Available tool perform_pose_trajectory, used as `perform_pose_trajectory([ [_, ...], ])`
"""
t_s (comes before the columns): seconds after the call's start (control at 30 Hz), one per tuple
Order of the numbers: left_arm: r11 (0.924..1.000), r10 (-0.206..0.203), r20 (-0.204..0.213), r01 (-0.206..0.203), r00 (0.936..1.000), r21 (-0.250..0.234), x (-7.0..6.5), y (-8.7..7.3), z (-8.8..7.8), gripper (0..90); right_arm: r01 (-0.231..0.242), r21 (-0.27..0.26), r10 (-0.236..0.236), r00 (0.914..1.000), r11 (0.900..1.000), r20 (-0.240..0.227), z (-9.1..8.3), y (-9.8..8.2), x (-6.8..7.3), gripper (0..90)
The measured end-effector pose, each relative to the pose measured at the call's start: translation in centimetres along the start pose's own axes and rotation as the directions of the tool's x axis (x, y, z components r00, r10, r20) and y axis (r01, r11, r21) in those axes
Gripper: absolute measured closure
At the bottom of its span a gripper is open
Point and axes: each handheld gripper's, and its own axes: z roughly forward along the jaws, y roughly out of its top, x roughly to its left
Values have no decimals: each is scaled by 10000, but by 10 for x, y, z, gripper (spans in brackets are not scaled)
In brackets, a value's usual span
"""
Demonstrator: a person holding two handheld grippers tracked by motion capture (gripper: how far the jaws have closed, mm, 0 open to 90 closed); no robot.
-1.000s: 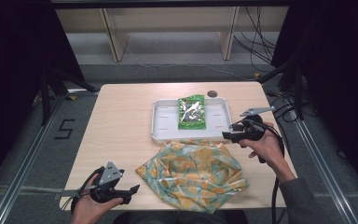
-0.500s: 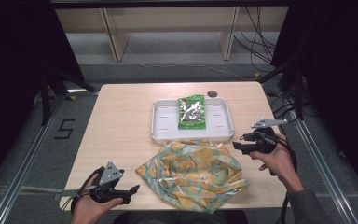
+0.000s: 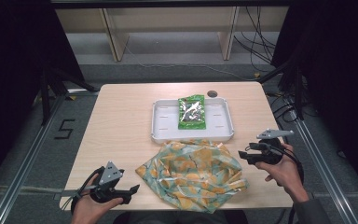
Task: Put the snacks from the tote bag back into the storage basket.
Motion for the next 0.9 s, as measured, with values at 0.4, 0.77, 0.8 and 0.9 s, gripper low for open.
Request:
perform_pose_trajectory([
  [0.4,10000,-2,-1,2,10000,26,0,0,0,235,-68,232,65,9999,9997,110,-9,-12,3,394],
  [0.77,10000,20,28,-20,10000,16,0,0,1,236,-54,408,51,10000,9992,67,-20,-31,5,385],
  [0.8,10000,17,25,-17,10000,21,0,0,1,235,-173,409,172,9998,9990,32,-21,-33,6,384],
  [0.9,10000,32,-6,-32,10000,64,0,0,1,235,-494,434,494,9988,9978,2,-23,-39,10,380],
])
